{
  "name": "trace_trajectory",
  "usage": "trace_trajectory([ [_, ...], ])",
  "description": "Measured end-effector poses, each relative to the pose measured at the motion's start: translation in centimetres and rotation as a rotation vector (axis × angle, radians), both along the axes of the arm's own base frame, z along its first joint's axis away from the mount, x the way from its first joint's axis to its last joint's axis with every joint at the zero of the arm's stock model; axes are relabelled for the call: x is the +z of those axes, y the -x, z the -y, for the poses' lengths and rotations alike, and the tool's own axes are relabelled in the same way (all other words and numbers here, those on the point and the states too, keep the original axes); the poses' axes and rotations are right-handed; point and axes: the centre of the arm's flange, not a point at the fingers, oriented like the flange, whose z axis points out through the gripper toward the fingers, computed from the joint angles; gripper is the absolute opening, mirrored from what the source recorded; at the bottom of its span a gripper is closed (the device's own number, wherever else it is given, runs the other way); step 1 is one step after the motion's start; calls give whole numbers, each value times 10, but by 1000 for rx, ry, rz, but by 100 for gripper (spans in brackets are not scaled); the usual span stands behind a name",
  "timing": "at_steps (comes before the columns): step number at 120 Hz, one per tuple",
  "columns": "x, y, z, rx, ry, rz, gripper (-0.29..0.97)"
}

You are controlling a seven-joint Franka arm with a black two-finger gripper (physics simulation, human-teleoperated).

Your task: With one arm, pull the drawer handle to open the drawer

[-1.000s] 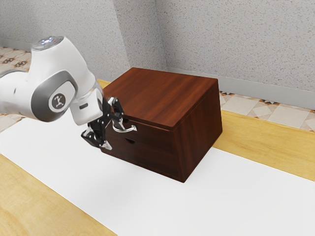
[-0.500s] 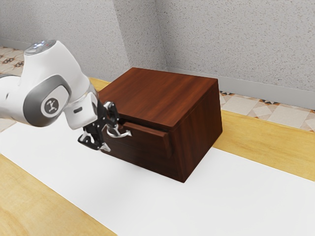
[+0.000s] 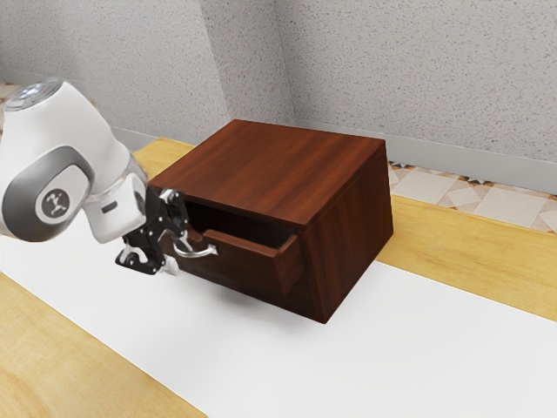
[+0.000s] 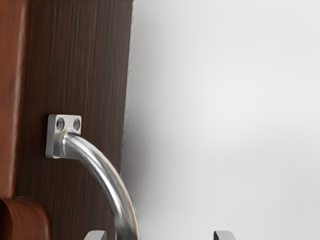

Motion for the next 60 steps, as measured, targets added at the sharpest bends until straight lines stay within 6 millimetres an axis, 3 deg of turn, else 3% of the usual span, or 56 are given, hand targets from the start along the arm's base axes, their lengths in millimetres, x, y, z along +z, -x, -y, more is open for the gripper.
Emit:
trace_trajectory([
  [60,2,41,5,7,27,28,20],
])
